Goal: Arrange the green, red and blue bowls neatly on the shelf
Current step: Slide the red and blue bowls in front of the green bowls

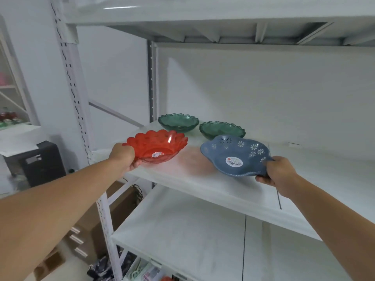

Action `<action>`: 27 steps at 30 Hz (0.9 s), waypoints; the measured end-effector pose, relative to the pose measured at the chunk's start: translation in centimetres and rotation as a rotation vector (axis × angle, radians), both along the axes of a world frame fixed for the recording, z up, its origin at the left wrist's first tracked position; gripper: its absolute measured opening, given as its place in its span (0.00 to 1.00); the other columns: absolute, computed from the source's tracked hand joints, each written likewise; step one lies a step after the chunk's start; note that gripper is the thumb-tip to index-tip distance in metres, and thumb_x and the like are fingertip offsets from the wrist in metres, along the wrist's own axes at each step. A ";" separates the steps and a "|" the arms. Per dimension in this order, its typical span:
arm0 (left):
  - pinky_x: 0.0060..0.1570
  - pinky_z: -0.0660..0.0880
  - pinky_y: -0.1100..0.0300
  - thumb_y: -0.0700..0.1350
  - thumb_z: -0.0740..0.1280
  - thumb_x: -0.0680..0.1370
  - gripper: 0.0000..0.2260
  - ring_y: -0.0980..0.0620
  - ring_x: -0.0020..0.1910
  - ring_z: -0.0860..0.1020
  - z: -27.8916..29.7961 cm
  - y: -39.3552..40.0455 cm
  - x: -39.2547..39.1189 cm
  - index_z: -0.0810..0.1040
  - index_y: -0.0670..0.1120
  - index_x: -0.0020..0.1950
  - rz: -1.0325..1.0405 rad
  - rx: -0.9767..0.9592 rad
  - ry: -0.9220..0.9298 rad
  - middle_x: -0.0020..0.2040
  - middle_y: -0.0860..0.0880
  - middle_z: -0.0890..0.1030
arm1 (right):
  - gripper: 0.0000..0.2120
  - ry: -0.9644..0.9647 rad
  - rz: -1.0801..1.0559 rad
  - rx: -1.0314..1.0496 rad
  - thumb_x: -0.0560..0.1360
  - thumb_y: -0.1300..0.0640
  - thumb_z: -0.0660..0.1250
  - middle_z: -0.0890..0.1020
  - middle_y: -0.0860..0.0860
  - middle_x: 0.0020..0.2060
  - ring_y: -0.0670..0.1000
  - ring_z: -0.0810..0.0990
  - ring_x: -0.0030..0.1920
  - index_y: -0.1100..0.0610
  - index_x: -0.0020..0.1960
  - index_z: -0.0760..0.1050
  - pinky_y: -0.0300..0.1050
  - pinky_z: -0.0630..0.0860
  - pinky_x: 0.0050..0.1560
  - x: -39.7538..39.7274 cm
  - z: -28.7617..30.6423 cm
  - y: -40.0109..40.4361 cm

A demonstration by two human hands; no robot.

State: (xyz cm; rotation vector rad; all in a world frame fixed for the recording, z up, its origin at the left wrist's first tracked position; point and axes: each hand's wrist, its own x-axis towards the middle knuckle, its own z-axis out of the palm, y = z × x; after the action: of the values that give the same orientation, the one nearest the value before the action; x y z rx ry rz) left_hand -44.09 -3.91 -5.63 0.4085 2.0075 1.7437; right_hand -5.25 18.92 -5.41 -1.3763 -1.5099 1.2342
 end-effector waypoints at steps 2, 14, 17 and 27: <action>0.21 0.76 0.64 0.42 0.64 0.85 0.10 0.51 0.22 0.77 0.2 0.4 -0.7 0.79 0.36 0.60 0.018 -0.005 0.009 0.41 0.38 0.83 | 0.07 0.003 -0.001 0.001 0.83 0.67 0.62 0.85 0.62 0.42 0.57 0.85 0.25 0.63 0.53 0.78 0.44 0.84 0.26 -0.4 -0.1 0.7; 0.21 0.76 0.63 0.38 0.61 0.85 0.12 0.51 0.22 0.77 -1.1 3.9 -9.5 0.77 0.36 0.65 -0.154 -0.069 0.051 0.43 0.37 0.83 | 0.06 0.032 -0.125 -0.094 0.83 0.68 0.63 0.85 0.61 0.37 0.57 0.84 0.24 0.64 0.51 0.79 0.43 0.82 0.24 -5.1 -2.2 -1.1; 0.22 0.76 0.62 0.39 0.62 0.83 0.12 0.50 0.22 0.77 -1.8 5.1 -12.1 0.78 0.35 0.63 -0.251 -0.074 0.047 0.39 0.38 0.83 | 0.05 0.054 -0.201 -0.115 0.82 0.68 0.64 0.84 0.62 0.39 0.56 0.82 0.22 0.65 0.50 0.78 0.42 0.80 0.22 -6.9 -2.8 -2.4; 0.27 0.76 0.58 0.42 0.59 0.82 0.15 0.48 0.24 0.77 -2.8 6.4 -15.6 0.80 0.35 0.59 -0.455 -0.141 0.141 0.35 0.40 0.83 | 0.13 -0.199 -0.326 -0.065 0.82 0.58 0.64 0.77 0.59 0.30 0.53 0.71 0.20 0.68 0.56 0.79 0.39 0.65 0.22 -10.1 -3.7 -5.7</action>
State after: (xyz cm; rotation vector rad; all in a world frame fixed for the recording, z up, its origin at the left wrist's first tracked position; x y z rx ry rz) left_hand -59.73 2.48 -8.47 0.8831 1.9239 1.3175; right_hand -15.34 13.27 -9.07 -1.7513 -1.3160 0.9724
